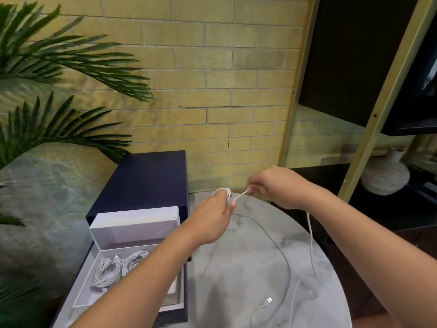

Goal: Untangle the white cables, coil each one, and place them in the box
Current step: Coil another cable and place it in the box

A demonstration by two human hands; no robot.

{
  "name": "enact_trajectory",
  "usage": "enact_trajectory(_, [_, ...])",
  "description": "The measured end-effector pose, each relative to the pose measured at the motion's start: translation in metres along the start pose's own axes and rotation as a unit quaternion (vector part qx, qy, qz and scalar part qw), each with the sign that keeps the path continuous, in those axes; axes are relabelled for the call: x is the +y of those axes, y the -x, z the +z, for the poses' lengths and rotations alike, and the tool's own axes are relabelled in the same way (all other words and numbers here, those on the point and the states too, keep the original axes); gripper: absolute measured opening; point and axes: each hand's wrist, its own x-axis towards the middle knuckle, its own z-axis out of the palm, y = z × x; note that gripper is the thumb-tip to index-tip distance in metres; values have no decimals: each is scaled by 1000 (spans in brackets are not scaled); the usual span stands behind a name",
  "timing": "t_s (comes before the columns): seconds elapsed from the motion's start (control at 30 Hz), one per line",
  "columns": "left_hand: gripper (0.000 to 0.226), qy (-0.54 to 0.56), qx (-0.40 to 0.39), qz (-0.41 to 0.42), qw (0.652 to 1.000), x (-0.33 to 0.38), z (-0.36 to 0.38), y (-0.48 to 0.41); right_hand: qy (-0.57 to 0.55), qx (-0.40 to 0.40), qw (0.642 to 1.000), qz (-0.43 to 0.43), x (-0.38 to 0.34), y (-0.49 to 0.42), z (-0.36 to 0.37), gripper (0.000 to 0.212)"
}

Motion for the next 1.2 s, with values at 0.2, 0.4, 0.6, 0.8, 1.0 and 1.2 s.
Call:
enact_trajectory(0.2, [30,54,-22,-30,998,-1,-1,8,48,116,992,-15,27,-16,4,24])
enact_trajectory(0.4, [28,412,-35,-91,906,18,1,12,-45,155,987,6,26,-24,48,21])
enact_trajectory(0.6, [22,659,23,-95,746,26,-10,5,-188,31,979,71,-1,-7,98,29])
enact_trajectory(0.8, [26,638,72,-131,755,18,-3,-5,-217,-19,976,22,-43,17,108,39])
enact_trajectory(1.0, [31,402,36,-142,904,12,7,-8,-140,-65,988,10,-48,23,76,32])
enact_trajectory(1.2, [16,262,26,-82,961,7,4,-4,-144,-31,989,-5,-30,24,22,28])
